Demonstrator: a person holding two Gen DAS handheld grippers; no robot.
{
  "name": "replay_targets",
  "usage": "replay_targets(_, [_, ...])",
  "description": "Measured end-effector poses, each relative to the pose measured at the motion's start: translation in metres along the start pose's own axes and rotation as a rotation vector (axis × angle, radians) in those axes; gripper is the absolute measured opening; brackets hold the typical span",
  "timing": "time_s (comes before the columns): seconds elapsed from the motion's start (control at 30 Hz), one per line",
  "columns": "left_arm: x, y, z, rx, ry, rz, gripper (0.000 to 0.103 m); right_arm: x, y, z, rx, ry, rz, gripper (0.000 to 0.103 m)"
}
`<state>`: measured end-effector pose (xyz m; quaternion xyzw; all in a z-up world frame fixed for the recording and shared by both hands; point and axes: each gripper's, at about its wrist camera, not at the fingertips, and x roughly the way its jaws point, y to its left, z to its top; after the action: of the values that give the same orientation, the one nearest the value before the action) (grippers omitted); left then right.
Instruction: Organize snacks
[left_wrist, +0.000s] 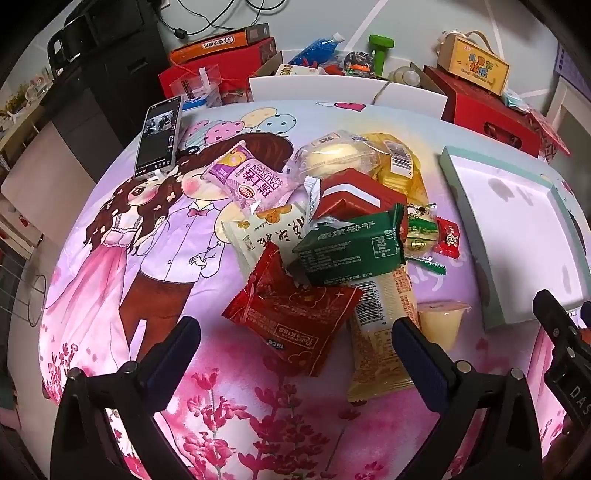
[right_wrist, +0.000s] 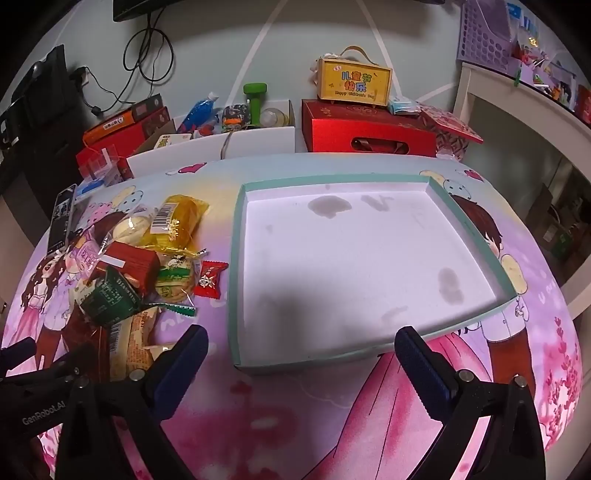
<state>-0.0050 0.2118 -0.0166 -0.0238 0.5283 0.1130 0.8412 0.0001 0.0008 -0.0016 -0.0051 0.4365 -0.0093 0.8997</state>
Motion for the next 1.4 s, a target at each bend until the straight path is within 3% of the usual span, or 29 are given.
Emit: replay_targets(1.4, [-0.0031,0.0079,0.0017,-0.029,-0.013,-0.021,0.103,0.0050,0.0039,-0.0007,-0.012,0.011,-0.024,0.103])
